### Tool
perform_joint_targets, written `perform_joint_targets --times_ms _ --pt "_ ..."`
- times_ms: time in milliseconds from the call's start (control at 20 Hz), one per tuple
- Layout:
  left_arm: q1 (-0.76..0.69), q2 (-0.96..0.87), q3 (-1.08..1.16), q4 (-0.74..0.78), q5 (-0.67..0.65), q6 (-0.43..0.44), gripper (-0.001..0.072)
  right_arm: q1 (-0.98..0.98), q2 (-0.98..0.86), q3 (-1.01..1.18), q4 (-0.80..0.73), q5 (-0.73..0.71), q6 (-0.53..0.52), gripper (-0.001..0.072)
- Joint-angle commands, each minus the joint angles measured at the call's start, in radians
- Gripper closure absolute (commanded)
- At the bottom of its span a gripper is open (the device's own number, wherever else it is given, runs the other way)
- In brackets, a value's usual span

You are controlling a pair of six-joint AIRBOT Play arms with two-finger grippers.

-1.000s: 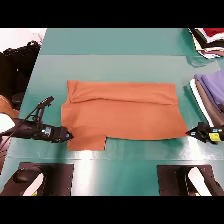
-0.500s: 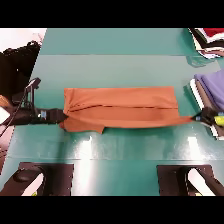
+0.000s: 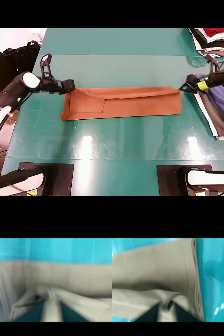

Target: Fold the shirts.

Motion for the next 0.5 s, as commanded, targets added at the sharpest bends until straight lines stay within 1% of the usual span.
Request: perform_joint_targets --times_ms 0,50,150,200,250,300,350,400,450 --pt "0.0 -0.124 0.129 -0.004 -0.002 0.01 -0.0002 -0.015 -0.144 0.141 0.105 0.032 -0.008 0.0294" --pt "0.0 -0.124 0.146 -0.003 -0.027 0.01 -0.0004 -0.029 -0.16 0.16 0.134 0.066 -0.045 0.0293" --pt "0.0 -0.122 0.189 -0.003 -0.12 0.011 -0.0003 -0.066 -0.169 0.173 0.126 0.133 -0.08 0.0292" --pt "0.0 -0.122 0.206 -0.003 -0.174 0.011 -0.0002 -0.089 -0.168 0.164 0.127 0.165 -0.096 0.027" --pt "0.0 -0.122 0.215 -0.008 -0.214 0.011 0.0152 -0.113 -0.168 0.151 0.127 0.195 -0.098 0.0218" --pt "0.0 -0.122 0.214 -0.008 -0.234 0.011 0.0467 -0.139 -0.168 0.127 0.127 0.216 -0.105 0.0191" --pt "0.0 -0.124 0.214 -0.009 -0.239 0.011 0.0683 -0.162 -0.169 0.1 0.127 0.221 -0.114 0.0156" --pt "0.0 -0.124 0.214 -0.013 -0.237 0.01 0.067 -0.181 -0.169 0.063 0.128 0.22 -0.122 0.0126" --pt "0.0 -0.124 0.214 -0.034 -0.237 0.01 0.067 -0.195 -0.171 0.025 0.128 0.213 -0.127 0.0126"
